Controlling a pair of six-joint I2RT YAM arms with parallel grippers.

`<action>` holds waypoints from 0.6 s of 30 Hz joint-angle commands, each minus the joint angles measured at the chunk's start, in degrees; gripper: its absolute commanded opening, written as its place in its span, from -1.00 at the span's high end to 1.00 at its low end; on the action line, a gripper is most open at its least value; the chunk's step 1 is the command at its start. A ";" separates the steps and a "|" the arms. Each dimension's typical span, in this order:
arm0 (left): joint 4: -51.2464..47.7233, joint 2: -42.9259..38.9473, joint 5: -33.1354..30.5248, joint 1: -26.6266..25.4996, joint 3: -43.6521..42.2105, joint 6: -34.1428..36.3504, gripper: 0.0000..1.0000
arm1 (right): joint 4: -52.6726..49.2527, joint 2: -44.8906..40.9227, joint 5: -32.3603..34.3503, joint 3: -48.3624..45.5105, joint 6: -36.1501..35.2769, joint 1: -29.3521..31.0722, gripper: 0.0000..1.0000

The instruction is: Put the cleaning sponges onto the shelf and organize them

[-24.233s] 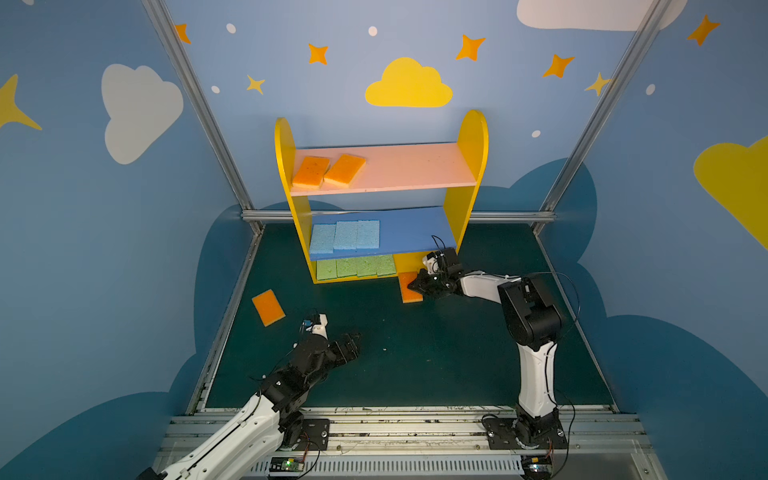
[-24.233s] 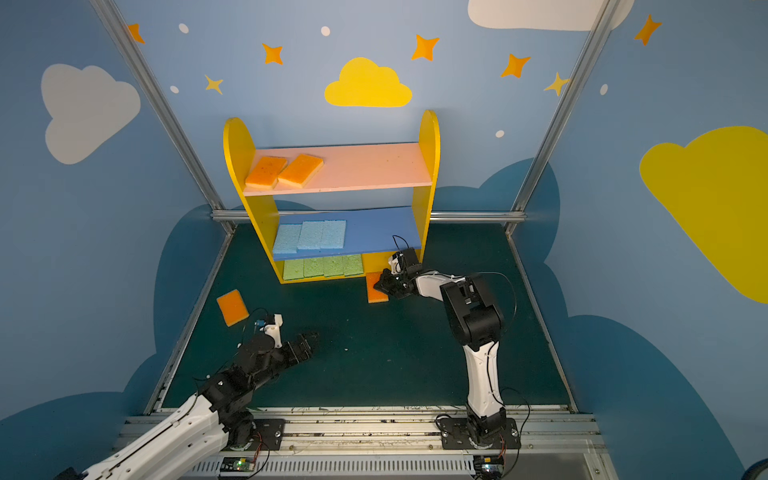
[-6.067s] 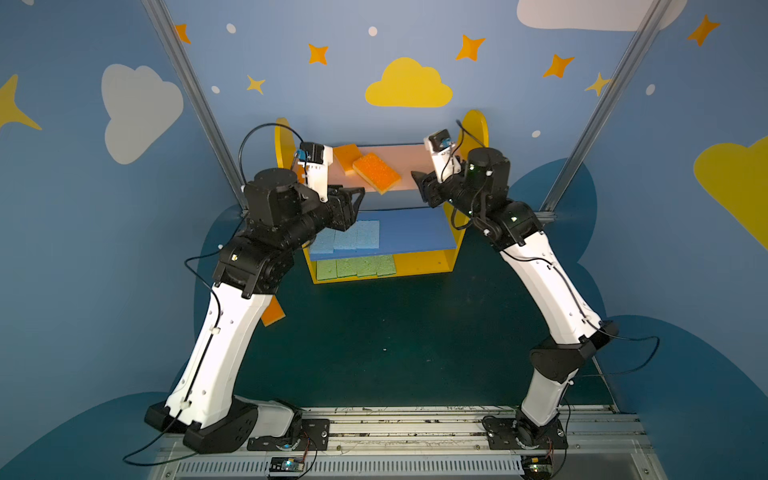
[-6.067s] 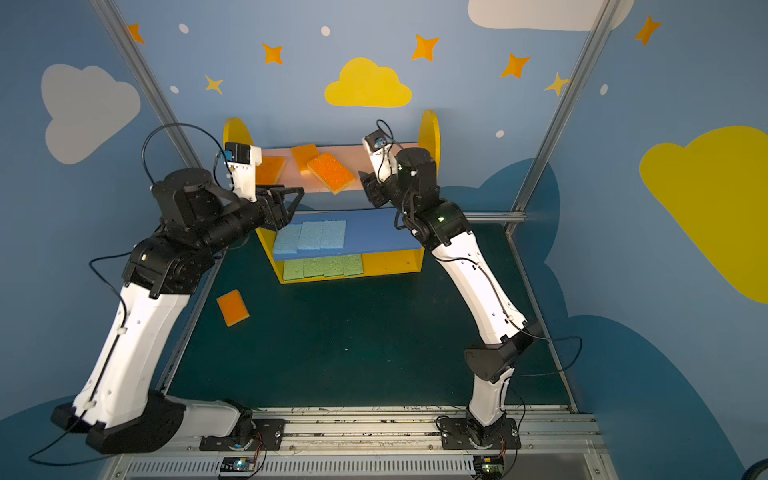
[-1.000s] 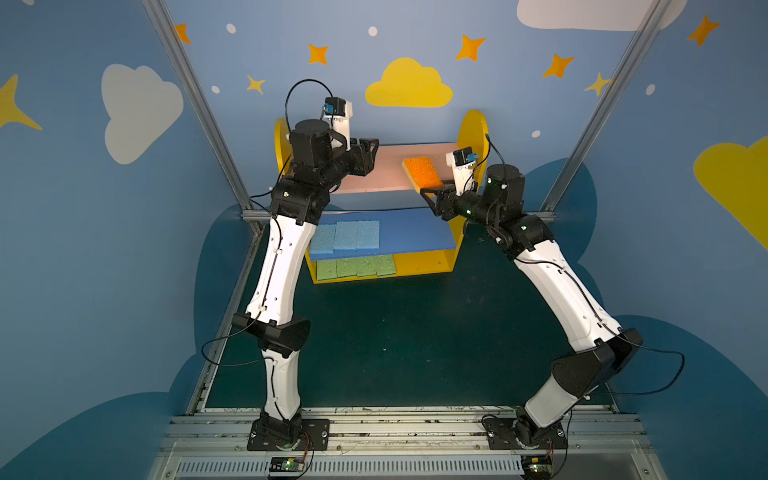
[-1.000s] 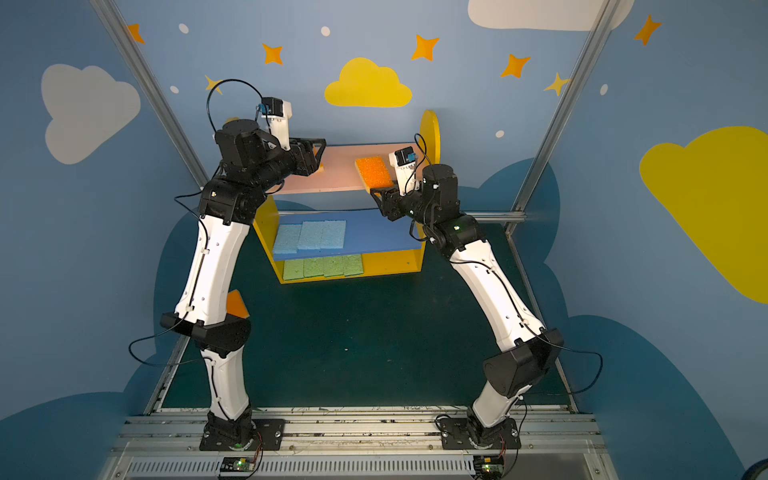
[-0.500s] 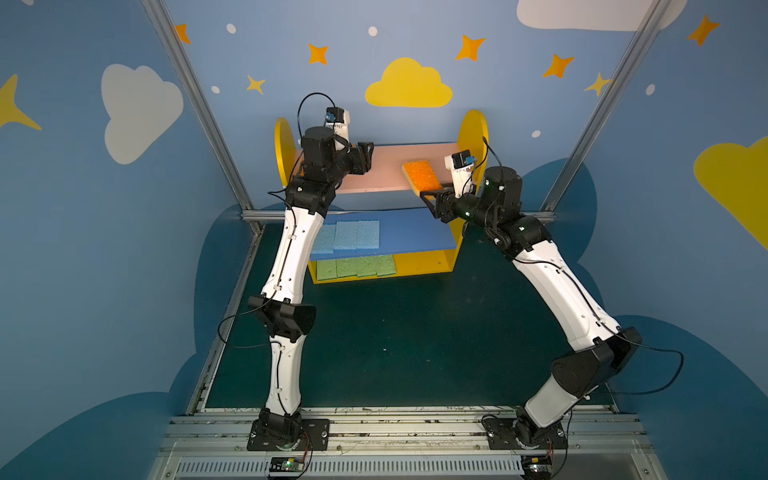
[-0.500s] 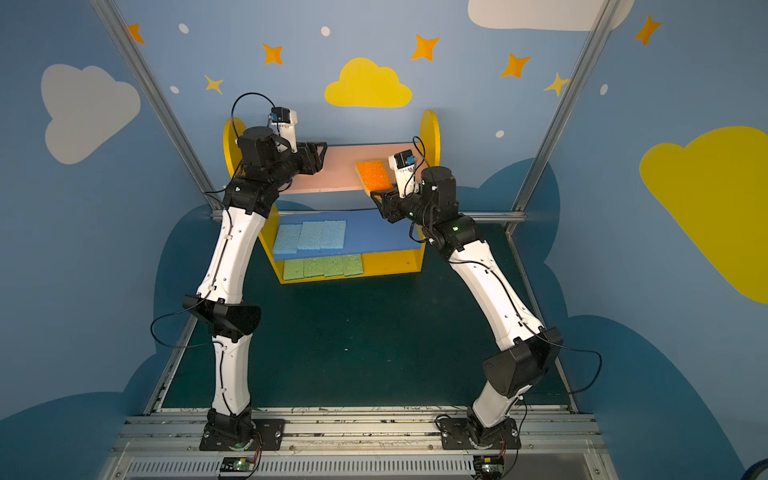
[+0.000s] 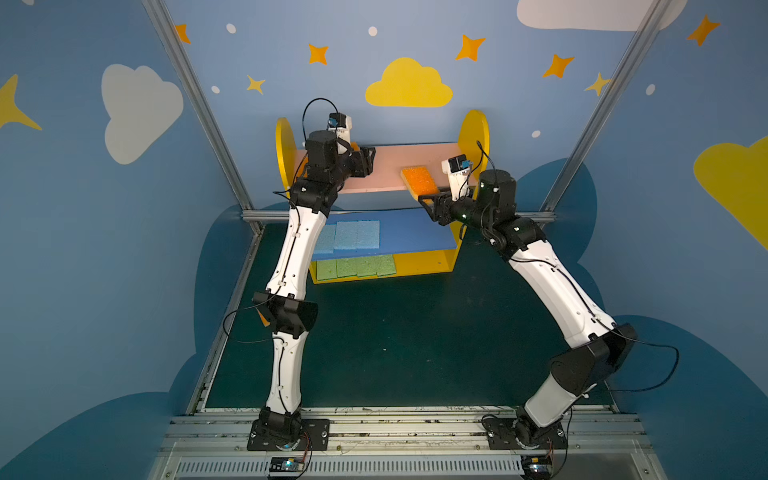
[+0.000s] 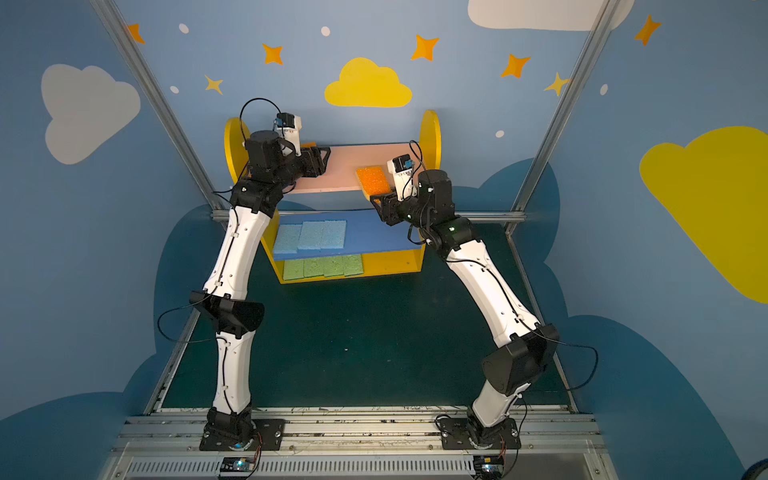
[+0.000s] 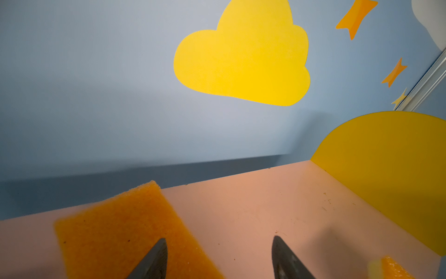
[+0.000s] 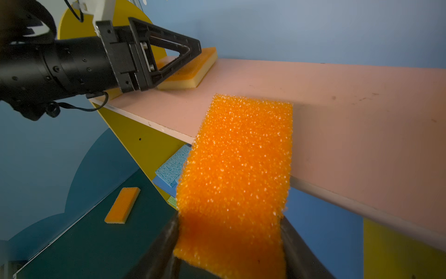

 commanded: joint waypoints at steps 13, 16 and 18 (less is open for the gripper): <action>-18.66 0.36 4.03 -2.37 0.43 2.06 0.04 | 3.01 -4.13 0.60 -4.94 1.21 -0.42 -0.11; -20.90 -0.89 3.67 -3.34 0.43 2.92 0.05 | 3.17 -5.23 0.88 -5.86 1.47 -0.43 -0.11; -22.39 -1.54 3.58 -4.25 0.43 3.53 0.05 | 3.30 -6.05 1.05 -6.55 1.66 -0.43 -0.10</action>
